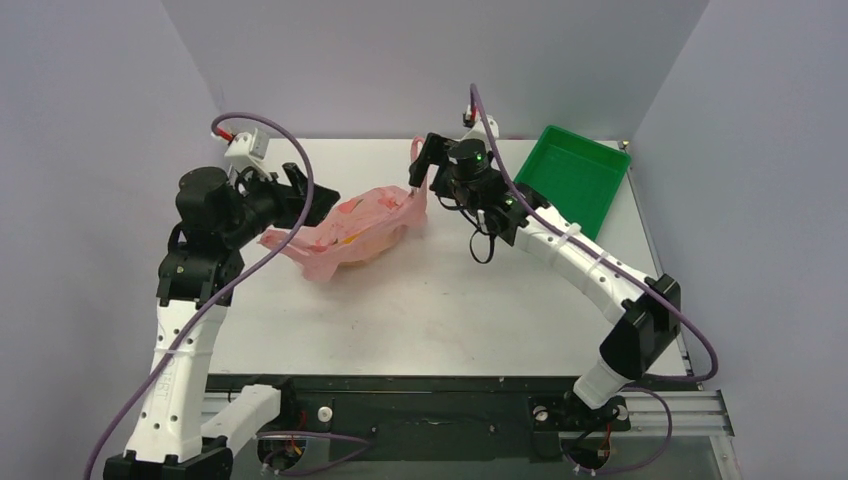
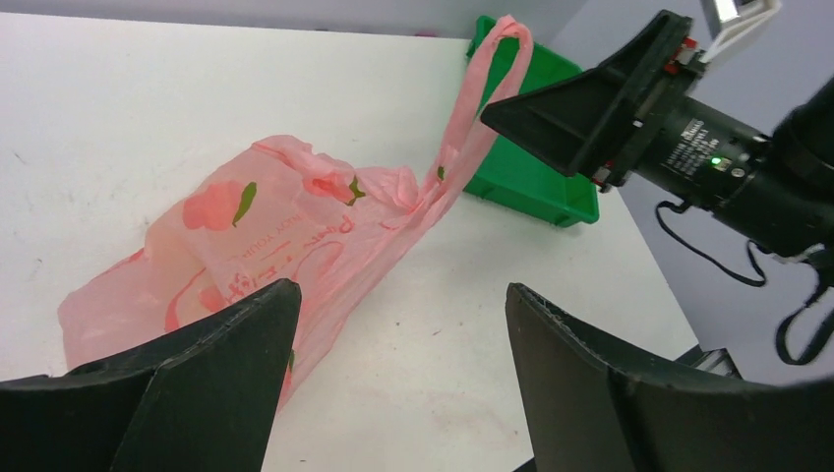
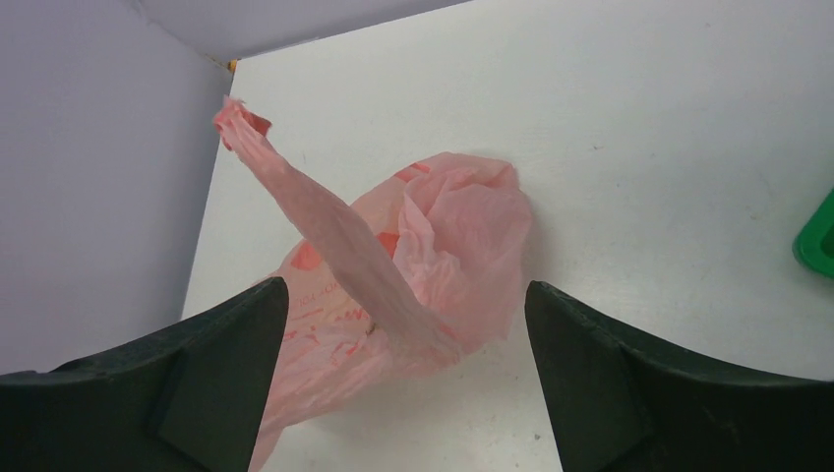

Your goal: Take the fake fruits out of the plastic bag

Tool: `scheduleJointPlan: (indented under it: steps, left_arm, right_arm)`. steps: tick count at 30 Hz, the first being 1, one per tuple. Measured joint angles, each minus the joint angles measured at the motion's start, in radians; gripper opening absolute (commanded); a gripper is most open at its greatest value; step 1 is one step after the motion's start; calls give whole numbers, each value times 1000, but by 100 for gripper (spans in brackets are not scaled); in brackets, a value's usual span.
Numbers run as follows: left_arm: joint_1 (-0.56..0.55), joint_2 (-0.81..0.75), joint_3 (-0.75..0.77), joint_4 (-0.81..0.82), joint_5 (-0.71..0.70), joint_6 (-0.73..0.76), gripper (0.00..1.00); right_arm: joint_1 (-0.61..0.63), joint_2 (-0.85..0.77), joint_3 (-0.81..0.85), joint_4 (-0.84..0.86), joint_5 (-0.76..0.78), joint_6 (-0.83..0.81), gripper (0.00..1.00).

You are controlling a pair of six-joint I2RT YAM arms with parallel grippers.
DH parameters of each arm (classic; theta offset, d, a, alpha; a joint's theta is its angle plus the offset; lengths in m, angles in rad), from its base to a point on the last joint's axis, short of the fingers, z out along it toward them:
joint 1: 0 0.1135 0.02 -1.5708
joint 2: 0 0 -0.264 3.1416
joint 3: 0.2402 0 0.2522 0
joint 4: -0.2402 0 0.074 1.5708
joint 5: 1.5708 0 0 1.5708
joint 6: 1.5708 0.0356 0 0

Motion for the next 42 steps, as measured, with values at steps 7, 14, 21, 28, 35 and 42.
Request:
scheduleJointPlan:
  steps: [7,14,21,28,35,42]
  left_arm:
    - [-41,74,5,-33,-48,25,74]
    - [-50,162,3,-76,-49,50,72]
    - [-88,238,12,-99,-67,87,71]
    - [-137,349,43,-141,-100,128,70]
    - [-179,373,33,-142,-122,137,69]
    - [-240,439,-16,-138,-199,155,67]
  right_arm:
    - [37,-156,-274,34,2,158,86]
    - [140,-142,-417,188,-85,213,85]
    - [153,0,-386,370,-179,316,73]
    - [177,100,-384,422,-243,373,50]
    - [185,91,-407,474,-254,349,0]
    - [185,61,-443,496,-272,286,0]
